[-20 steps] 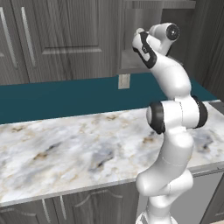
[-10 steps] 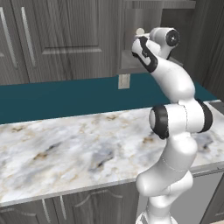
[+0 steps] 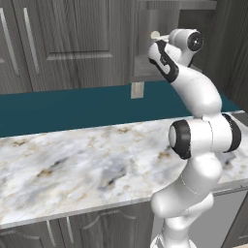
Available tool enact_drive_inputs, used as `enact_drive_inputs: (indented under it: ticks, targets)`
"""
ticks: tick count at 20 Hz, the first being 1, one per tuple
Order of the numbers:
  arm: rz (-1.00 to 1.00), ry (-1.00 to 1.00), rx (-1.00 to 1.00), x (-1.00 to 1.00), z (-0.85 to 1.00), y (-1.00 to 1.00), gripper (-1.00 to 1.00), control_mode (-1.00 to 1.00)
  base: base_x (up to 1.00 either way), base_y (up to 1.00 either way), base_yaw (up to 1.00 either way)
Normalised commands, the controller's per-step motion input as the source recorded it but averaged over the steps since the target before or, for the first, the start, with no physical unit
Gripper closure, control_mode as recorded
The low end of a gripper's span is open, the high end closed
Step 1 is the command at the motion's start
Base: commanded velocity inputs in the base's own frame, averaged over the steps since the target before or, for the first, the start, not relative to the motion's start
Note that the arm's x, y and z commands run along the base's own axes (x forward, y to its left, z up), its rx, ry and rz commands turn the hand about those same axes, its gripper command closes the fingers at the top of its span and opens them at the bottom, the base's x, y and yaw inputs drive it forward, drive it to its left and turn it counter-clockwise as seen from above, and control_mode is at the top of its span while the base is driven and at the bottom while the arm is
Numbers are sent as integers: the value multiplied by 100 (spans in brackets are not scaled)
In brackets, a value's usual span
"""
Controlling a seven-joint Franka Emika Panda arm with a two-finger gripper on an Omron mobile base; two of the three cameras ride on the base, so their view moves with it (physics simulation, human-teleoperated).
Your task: Pick up the bar soap and dish brush from the sink, and place them back in the cabinet, and close the cabinet door.
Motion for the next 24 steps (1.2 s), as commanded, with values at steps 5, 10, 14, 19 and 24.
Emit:
enact_drive_inputs:
  ticks: [5,10,14,19,24]
  targets:
    - [-1,0,0,-39,2,0,-100,-100,0,0,0]
    - [0,0,0,-47,0,0,-100,-100,0,0,0]
    - [0,0,0,-55,0,0,-100,-100,0,0,0]
    - [0,0,0,-54,1,0,-100,-100,0,0,0]
    - [0,0,0,-57,1,0,-100,-100,0,0,0]
